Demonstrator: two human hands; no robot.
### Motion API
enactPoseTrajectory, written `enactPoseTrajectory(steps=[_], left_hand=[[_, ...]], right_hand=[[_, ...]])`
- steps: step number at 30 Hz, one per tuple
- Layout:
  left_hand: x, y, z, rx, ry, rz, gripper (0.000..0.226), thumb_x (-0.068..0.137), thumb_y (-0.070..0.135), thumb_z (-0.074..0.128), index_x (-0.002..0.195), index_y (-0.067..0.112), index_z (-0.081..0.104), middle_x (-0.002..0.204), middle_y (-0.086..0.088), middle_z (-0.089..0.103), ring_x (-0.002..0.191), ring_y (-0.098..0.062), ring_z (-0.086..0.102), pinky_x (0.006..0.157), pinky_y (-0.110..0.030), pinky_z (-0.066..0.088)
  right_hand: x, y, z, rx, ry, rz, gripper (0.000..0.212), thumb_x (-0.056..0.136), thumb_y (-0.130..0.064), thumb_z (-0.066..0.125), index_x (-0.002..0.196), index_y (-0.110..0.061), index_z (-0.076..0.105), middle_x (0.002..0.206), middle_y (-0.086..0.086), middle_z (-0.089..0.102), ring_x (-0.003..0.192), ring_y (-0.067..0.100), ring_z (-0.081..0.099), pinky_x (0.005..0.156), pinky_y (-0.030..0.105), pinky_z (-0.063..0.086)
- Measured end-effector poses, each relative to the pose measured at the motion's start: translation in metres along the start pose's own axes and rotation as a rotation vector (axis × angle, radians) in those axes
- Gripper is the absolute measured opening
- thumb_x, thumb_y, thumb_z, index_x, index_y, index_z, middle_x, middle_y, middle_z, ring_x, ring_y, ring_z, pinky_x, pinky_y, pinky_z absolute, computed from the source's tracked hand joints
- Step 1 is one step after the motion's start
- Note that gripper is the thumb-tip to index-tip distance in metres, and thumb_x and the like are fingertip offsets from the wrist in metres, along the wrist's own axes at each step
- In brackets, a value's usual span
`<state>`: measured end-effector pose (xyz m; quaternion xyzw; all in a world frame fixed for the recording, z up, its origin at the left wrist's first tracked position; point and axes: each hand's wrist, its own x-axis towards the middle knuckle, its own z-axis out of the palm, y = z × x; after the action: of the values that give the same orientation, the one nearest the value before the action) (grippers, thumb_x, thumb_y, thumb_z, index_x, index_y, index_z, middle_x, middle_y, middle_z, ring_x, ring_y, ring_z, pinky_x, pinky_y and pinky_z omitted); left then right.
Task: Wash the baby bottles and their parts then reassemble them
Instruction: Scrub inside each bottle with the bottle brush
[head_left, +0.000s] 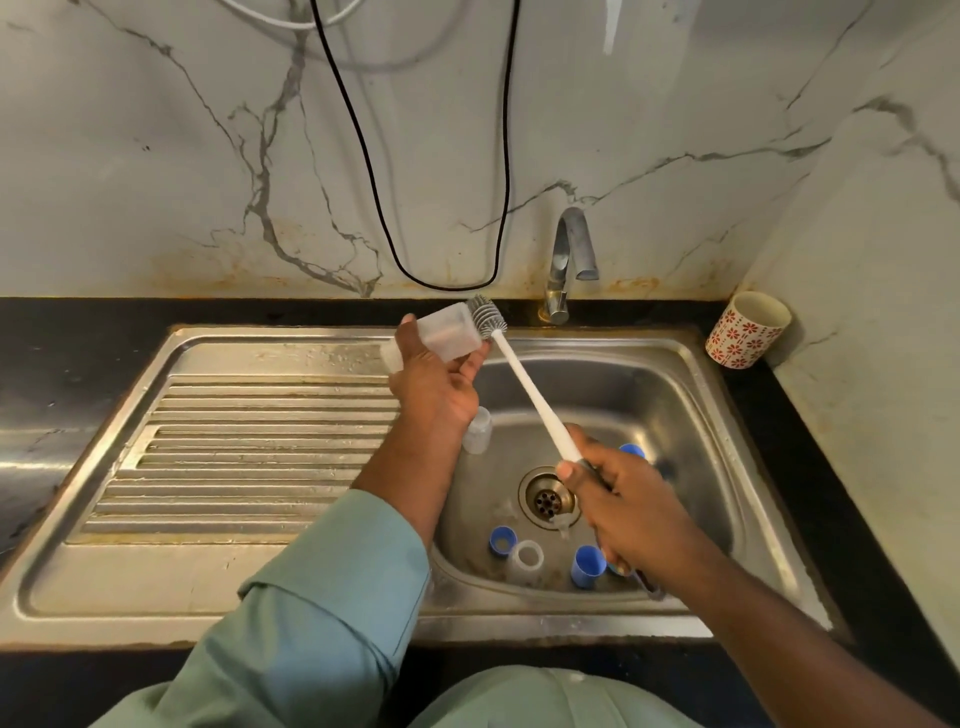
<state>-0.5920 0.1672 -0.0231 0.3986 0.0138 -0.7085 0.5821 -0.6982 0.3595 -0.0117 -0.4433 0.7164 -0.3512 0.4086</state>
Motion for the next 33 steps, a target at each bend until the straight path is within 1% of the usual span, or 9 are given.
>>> enactPoseTrajectory(steps=[2,6,11,15,19,23,26,30,33], left_hand=[[0.003,0.004,0.000,-0.033,0.011,0.016,0.052,0.088,0.034,0.073,0.124,0.009,0.046,0.119,-0.021,0.059,0.103,-0.037,0.063,0.070,-0.050,0.061],[-0.001,-0.005,0.001,0.000,-0.079,-0.045,0.054,0.088,0.032,0.072,0.127,0.007,0.044,0.118,-0.023,0.058,0.103,-0.038,0.064,0.069,-0.052,0.061],[0.006,-0.001,0.000,-0.065,-0.037,-0.064,0.056,0.089,0.036,0.070,0.129,0.006,0.045,0.121,-0.023,0.057,0.102,-0.037,0.063,0.064,-0.049,0.061],[0.001,-0.015,-0.004,-0.044,-0.087,-0.117,0.052,0.092,0.033,0.066,0.130,0.005,0.045,0.116,-0.024,0.058,0.100,-0.037,0.065,0.075,-0.050,0.061],[0.012,-0.006,-0.006,-0.091,-0.052,-0.081,0.056,0.090,0.035,0.068,0.133,0.006,0.044,0.122,-0.024,0.057,0.105,-0.038,0.063,0.073,-0.052,0.060],[0.002,-0.016,-0.007,-0.095,-0.066,-0.117,0.052,0.091,0.030,0.067,0.130,0.005,0.044,0.117,-0.024,0.057,0.100,-0.038,0.063,0.071,-0.051,0.061],[0.009,-0.003,0.001,-0.133,-0.028,-0.088,0.055,0.089,0.031,0.069,0.131,0.005,0.045,0.124,-0.024,0.055,0.102,-0.038,0.061,0.082,-0.055,0.058],[0.000,-0.015,0.005,-0.072,-0.030,-0.094,0.058,0.087,0.032,0.072,0.131,0.007,0.042,0.117,-0.023,0.053,0.097,-0.037,0.060,0.081,-0.054,0.058],[0.006,-0.002,0.012,-0.111,-0.018,-0.057,0.059,0.089,0.032,0.071,0.134,0.007,0.041,0.123,-0.024,0.053,0.095,-0.037,0.059,0.083,-0.054,0.058]], right_hand=[[-0.006,0.002,0.000,-0.004,-0.029,-0.024,0.033,0.099,-0.029,0.051,0.112,-0.059,0.046,0.059,-0.004,0.052,0.044,0.009,0.044,0.042,0.024,0.044],[0.004,0.003,0.002,0.018,0.046,-0.010,0.036,0.099,-0.029,0.052,0.130,-0.047,0.049,0.062,0.003,0.050,0.042,0.009,0.043,0.042,0.026,0.045],[-0.005,0.005,0.003,-0.067,-0.003,-0.065,0.043,0.100,-0.028,0.051,0.118,-0.065,0.036,0.060,-0.004,0.047,0.042,-0.001,0.043,0.044,0.016,0.041],[0.005,-0.001,0.001,-0.129,0.054,-0.051,0.040,0.100,-0.027,0.050,0.139,-0.039,0.045,0.066,-0.001,0.052,0.041,-0.001,0.046,0.045,0.015,0.043],[-0.009,-0.001,0.003,-0.201,-0.034,-0.076,0.050,0.101,-0.030,0.049,0.145,-0.044,0.032,0.069,-0.003,0.053,0.048,-0.004,0.051,0.048,0.012,0.042],[0.007,-0.005,0.001,-0.309,0.019,-0.043,0.050,0.101,-0.035,0.046,0.147,-0.042,0.029,0.071,-0.001,0.057,0.050,0.005,0.052,0.052,0.022,0.050],[-0.005,-0.010,0.004,-0.543,-0.070,-0.045,0.057,0.103,-0.038,0.038,0.152,-0.039,0.008,0.069,-0.002,0.053,0.054,0.007,0.053,0.053,0.020,0.049],[0.004,-0.024,0.004,-0.713,0.051,-0.058,0.059,0.103,-0.037,0.037,0.152,-0.033,0.004,0.086,-0.004,0.058,0.073,0.009,0.062,0.069,0.031,0.058],[-0.001,-0.030,0.009,-0.796,0.033,-0.077,0.064,0.104,-0.034,0.037,0.152,-0.032,-0.004,0.094,-0.002,0.059,0.076,0.011,0.063,0.069,0.032,0.058]])
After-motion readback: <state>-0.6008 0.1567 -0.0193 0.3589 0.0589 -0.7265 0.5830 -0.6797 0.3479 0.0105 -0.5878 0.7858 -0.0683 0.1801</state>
